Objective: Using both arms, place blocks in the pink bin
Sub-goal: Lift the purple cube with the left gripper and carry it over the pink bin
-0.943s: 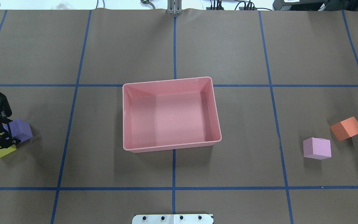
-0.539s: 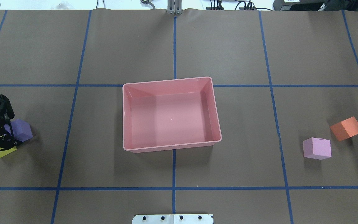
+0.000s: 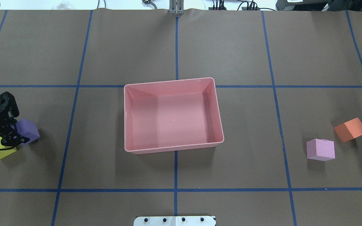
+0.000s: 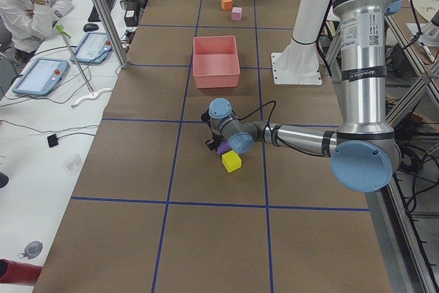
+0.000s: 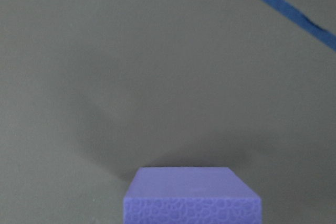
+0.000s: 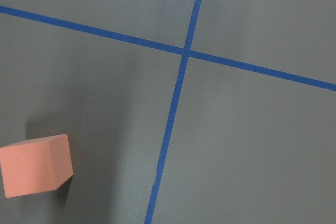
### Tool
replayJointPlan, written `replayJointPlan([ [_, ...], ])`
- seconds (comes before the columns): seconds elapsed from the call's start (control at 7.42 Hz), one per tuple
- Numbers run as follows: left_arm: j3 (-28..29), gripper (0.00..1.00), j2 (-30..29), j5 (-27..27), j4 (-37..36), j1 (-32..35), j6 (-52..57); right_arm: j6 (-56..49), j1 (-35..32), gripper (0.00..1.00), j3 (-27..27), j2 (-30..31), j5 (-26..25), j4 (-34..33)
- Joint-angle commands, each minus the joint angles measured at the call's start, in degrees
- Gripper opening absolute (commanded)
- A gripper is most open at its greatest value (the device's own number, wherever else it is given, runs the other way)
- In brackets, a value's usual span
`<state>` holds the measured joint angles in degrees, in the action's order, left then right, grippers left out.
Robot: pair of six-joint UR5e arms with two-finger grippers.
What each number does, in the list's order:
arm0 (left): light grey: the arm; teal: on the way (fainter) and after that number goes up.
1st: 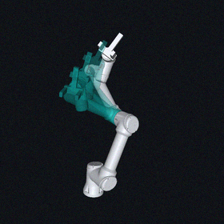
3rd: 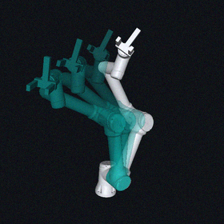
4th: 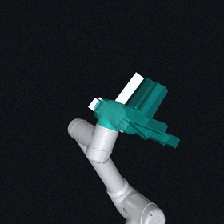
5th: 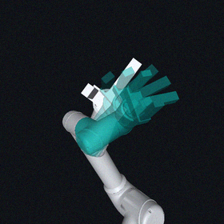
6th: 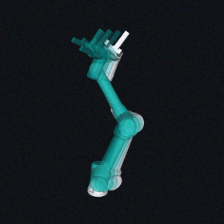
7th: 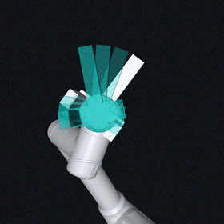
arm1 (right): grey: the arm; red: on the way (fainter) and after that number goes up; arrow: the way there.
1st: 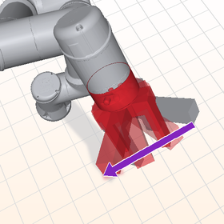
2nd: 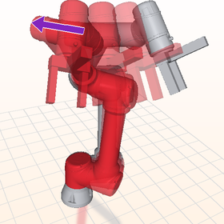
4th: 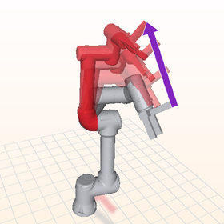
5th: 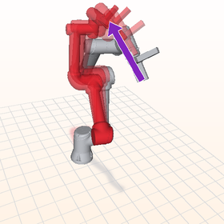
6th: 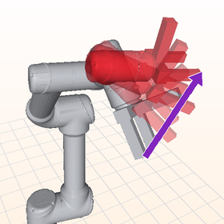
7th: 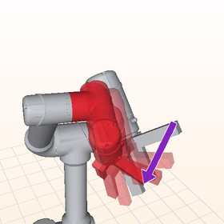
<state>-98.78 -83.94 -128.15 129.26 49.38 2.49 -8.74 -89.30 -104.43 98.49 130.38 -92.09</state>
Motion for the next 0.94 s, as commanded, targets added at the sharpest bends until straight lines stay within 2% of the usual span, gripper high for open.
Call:
replayJointPlan([
  [0.0,-2.99,0.43,-3.22,-4.37,-0.32,0.98,-8.84,-0.05,0.0,1.0,0.27,-0.22,0.4,0.07],
  [0.13,-4.56,0.43,-5.68,-4.3,-0.41,0.98,-16.3,0.12,0.0,1.0,0.45,-0.23,3.89,1.55],
  [0.54,-5.99,0.42,-19.54,-4.13,-2.16,-0.15,-42.05,1.43,0.09,1.0,0.19,0.48,4.19,9.36],
  [0.81,-4.33,0.42,-28.16,-2.64,-2.61,-7.07,-55.34,4.33,0.61,1.0,0.1,-0.05,4.97,10.71],
])
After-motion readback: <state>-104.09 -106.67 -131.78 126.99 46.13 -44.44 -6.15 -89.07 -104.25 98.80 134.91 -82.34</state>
